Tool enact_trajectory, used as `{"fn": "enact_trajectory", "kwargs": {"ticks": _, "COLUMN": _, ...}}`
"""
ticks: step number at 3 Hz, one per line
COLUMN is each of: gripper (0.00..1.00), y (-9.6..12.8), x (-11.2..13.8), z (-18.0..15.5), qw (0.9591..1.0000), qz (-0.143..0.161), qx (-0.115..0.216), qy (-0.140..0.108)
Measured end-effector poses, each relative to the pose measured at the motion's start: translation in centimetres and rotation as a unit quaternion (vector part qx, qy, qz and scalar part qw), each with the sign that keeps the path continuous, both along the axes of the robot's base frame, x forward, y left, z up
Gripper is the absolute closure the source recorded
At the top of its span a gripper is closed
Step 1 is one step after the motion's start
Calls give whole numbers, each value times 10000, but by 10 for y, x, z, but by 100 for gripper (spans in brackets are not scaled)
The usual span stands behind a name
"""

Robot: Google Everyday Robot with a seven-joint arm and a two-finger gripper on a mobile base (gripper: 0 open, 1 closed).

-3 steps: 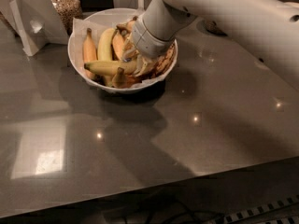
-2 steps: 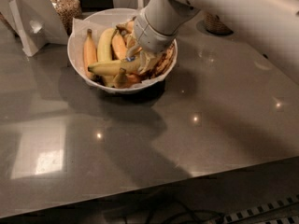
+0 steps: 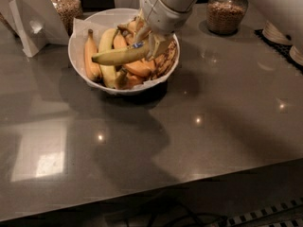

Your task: Pick banana from white bowl

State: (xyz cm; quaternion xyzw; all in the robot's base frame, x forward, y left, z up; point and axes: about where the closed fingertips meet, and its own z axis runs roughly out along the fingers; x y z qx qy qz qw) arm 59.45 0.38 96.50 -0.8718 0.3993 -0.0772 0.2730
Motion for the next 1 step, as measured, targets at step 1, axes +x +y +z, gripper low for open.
{"fn": "enact_trajectory", "kwargs": {"ticks": 1, "gripper": 100, "y": -19, "x": -12, "z": 25, "qw": 9994, "qz": -107, "qx": 312, "qy": 98}}
